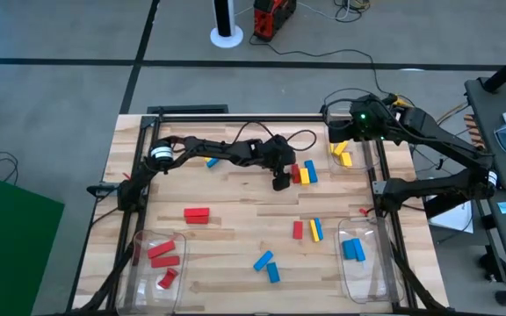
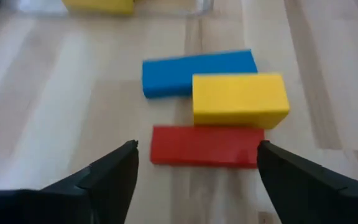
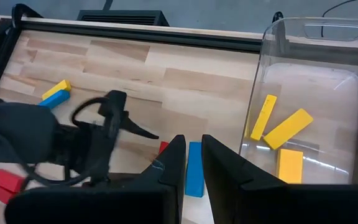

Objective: Sort blocks
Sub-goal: Put the red block into the bottom left transparent bin

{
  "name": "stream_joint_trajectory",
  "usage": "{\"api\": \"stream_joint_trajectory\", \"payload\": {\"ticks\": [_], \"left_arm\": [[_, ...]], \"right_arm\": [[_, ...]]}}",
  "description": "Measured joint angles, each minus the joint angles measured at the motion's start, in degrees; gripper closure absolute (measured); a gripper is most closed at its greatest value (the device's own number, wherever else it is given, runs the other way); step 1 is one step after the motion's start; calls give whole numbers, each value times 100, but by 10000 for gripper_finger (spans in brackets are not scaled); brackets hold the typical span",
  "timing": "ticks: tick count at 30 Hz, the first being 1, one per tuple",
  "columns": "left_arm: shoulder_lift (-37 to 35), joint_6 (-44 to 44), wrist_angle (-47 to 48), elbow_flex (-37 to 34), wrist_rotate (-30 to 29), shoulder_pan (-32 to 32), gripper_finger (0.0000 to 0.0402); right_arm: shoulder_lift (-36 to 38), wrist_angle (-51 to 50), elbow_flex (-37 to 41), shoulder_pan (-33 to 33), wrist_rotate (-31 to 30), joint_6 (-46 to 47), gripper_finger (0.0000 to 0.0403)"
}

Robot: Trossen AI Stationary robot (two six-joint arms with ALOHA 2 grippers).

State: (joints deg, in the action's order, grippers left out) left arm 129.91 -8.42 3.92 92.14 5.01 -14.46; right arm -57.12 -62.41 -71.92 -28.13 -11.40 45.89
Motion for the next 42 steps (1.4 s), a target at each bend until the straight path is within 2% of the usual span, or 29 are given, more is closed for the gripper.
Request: {"api": "stream_joint_trajectory", "payload": {"ticks": [5,11,18,26,30,35,42], "left_arm": [[154,121,33,-2,-428,24,86],[157,-88,-94,-2,-444,26,84],[159,-159,-141,-2,416,19,83],[119,-128,-214,-2,-588,76,83],[76,-44,-232,-2,-448,66,83],[76,-26,-227,-2,356,70,83],[69,56,-225,-2,411,60,64]], "right_arm": [[2,2,0,14,43,-2,360],[-2,0,4,14,109,0,360],[-2,-4,7,14,109,2,360],[-2,-11,7,14,109,2,360],[-2,-11,7,14,109,2,360],[-2,-11,7,14,109,-1,360],[-2,-9,7,14,108,-61,360]]}}
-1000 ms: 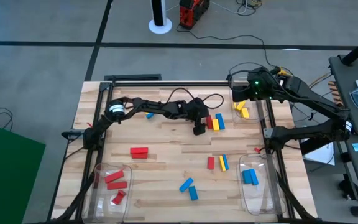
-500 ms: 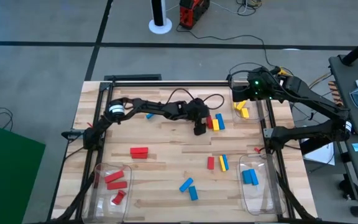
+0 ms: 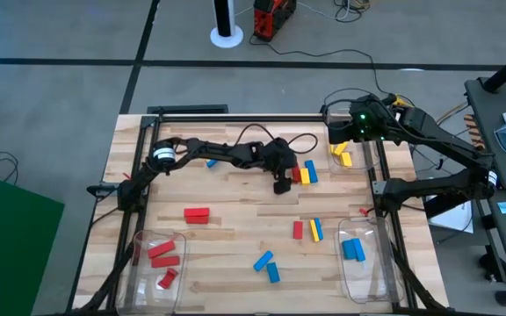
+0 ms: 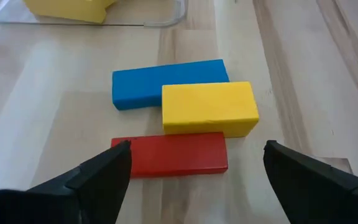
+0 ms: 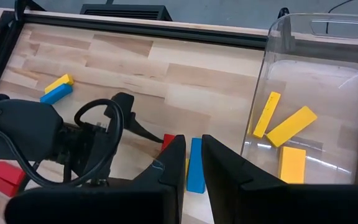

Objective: Sort blocks
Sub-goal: Put the red block into the bottom left transparent bin

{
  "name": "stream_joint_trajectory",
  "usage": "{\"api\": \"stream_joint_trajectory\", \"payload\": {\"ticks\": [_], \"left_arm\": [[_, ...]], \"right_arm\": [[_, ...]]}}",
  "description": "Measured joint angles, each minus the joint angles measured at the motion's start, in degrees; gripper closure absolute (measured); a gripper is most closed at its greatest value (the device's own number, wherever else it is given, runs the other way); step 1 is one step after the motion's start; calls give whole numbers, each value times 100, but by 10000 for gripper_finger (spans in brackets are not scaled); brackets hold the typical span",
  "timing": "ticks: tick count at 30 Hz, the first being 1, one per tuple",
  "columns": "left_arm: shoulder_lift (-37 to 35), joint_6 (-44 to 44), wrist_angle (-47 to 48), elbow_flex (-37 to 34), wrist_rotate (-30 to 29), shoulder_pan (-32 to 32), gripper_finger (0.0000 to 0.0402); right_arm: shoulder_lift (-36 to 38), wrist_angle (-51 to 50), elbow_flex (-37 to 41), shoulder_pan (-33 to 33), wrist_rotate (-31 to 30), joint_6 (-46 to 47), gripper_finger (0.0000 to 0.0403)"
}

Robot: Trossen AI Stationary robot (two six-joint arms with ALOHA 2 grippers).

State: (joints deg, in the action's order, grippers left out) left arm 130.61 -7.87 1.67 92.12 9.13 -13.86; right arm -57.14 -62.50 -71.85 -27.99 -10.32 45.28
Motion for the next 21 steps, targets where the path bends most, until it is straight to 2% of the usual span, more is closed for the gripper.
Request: {"api": "stream_joint_trajectory", "payload": {"ticks": [5,7,12,21], "left_arm": [[-2,106,5,0,-22,-57,14],[-2,30,5,0,-144,-60,6],[-4,-157,0,0,-708,-60,26],[59,3,-17,0,-512,-55,33]], "right_arm": [[0,0,4,0,-1,-14,360],[0,0,12,0,-1,-14,360],[-2,2,44,0,-1,6,360],[-2,4,102,0,-1,11,360]]}}
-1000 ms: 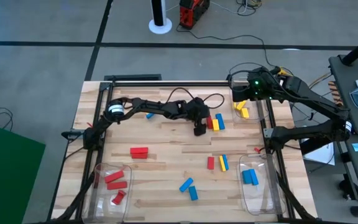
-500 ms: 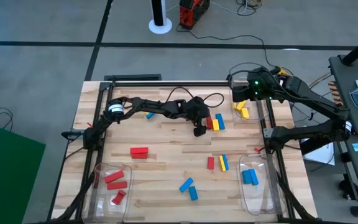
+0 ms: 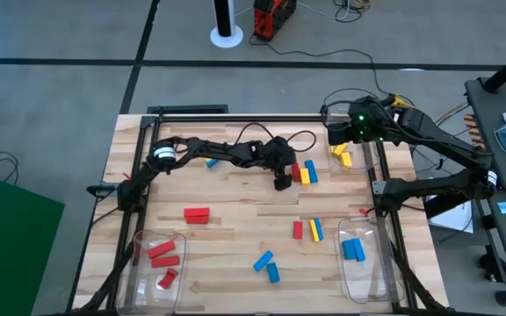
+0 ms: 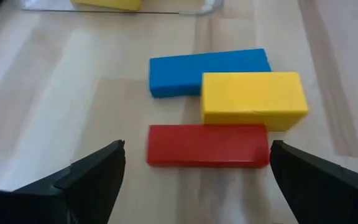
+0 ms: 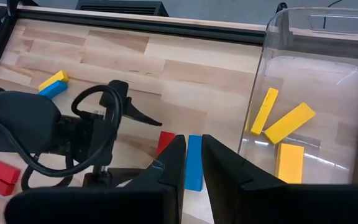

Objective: Sort blocks
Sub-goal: Put the red block into the bottom left transparent bin

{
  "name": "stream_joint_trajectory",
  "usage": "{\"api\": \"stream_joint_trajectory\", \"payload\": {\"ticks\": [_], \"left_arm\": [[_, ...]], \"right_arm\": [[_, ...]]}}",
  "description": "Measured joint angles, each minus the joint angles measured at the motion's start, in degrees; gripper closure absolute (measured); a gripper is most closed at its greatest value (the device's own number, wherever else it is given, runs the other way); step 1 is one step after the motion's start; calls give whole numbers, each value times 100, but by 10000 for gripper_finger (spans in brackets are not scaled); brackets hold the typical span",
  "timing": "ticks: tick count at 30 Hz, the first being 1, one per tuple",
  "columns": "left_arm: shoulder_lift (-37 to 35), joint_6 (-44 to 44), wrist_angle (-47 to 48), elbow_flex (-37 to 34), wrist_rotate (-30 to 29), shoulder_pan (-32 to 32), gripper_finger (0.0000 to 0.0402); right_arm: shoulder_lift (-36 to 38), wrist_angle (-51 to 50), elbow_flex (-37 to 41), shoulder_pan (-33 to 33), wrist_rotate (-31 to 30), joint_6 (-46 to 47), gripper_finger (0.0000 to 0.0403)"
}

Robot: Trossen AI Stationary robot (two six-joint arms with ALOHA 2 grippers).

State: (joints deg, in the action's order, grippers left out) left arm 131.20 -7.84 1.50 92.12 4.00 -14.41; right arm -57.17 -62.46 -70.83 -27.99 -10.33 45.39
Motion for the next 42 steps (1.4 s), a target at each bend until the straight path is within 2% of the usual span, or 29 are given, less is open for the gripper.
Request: {"api": "stream_joint_trajectory", "payload": {"ticks": [17,37,42], "left_arm": [[100,-68,-584,0,278,0,33],[367,-39,-592,0,323,-2,33],[394,-175,-700,0,519,1,33]], "right_arm": [[0,-2,15,0,-4,4,360],[0,-2,24,-2,-7,6,360],[0,-4,37,-2,-9,6,360]]}}
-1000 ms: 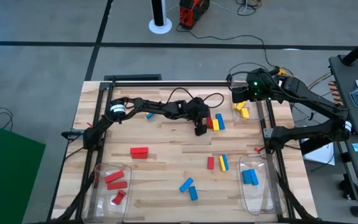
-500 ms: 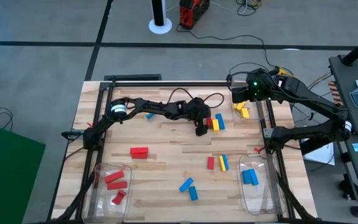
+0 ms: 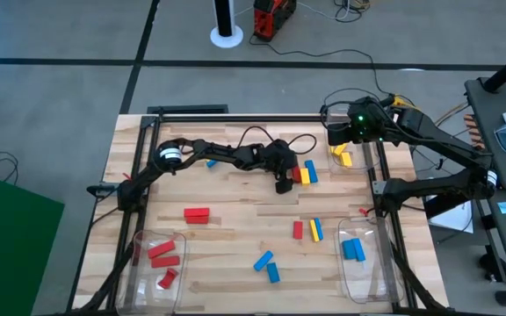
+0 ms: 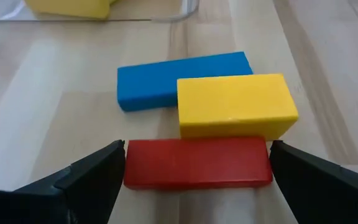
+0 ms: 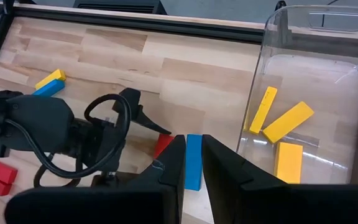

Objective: Sort blocks
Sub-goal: Put the red block into the bottom left transparent bin

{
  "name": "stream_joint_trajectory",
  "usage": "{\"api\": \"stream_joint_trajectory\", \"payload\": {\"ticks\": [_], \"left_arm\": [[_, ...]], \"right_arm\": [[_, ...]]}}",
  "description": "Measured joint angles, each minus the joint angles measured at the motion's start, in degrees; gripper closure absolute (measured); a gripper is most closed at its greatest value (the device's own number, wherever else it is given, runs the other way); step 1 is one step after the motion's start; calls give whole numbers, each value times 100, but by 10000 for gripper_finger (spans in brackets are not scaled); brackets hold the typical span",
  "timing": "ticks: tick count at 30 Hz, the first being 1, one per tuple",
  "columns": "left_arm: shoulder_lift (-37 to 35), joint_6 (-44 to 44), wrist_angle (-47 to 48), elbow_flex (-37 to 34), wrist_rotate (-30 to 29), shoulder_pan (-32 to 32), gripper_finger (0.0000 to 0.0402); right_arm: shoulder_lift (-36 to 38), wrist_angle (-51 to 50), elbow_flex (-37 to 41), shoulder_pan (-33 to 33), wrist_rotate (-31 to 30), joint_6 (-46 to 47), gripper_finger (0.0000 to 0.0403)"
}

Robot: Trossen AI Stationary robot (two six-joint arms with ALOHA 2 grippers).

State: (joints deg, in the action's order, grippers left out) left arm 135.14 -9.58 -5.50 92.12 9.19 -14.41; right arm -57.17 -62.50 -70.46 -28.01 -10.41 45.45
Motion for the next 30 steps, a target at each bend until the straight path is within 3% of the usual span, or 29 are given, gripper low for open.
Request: {"api": "stream_joint_trajectory", "payload": {"ticks": [15,30], "left_arm": [[246,98,-109,18,83,-1,34],[234,241,-49,15,13,17,64]], "right_arm": [[-2,-1,15,0,0,2,360],[-2,-2,15,0,0,0,360]]}}
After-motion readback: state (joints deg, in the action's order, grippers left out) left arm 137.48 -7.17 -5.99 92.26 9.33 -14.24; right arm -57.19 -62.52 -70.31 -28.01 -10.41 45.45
